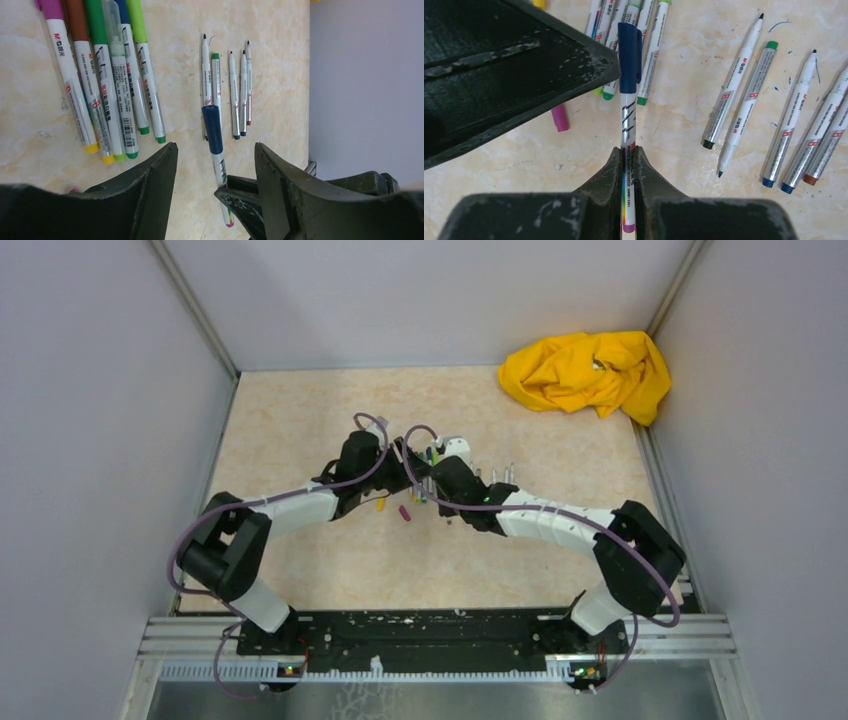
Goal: Open the pen caps
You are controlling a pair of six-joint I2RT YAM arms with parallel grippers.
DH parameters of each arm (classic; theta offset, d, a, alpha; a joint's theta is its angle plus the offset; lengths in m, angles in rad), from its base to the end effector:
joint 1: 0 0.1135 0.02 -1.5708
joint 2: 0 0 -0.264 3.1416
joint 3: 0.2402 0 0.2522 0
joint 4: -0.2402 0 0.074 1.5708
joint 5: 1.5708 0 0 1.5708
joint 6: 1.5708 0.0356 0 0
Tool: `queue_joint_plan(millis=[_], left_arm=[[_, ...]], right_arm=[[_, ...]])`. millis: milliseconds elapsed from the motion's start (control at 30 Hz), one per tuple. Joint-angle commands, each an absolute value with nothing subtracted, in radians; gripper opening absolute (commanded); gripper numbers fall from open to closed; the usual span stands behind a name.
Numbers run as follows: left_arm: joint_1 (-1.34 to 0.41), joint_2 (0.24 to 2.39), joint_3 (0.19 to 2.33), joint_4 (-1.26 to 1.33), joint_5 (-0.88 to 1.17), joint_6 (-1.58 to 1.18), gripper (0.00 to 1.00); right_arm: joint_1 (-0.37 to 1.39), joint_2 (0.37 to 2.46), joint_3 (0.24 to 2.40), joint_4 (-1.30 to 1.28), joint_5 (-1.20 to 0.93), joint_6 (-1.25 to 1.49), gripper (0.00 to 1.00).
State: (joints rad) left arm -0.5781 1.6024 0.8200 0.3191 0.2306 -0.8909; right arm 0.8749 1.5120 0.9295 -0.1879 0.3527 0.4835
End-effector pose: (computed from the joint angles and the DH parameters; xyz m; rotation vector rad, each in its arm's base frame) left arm 0.2816 -0.1935 0.1987 -0.1886 2.2161 -1.1099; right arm 0.2140 0.2370 0.2176 -0.2764 2.2836 0.2915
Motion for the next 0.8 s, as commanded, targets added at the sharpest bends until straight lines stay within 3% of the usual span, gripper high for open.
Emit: queue_joint_plan(millis=[0,467,767], left_arm=[[-0.587,1.633,0.844,0.376,0.252,-0.925,0.64],[-0.592,1.66,0.842,0.377,0.228,-0.956,0.62],[-0.591,1.65,0.822,0.382,0.226,-0.96,0.53]], right_arm=[[0.897,1.469,0.922,-0.141,0.355,0.507,0.0],[0.955,1.468,0.923,-0.135,0.368,0.524,0.0],[0.964,1.471,0.925,-0.131,0.381,0.528,0.0]])
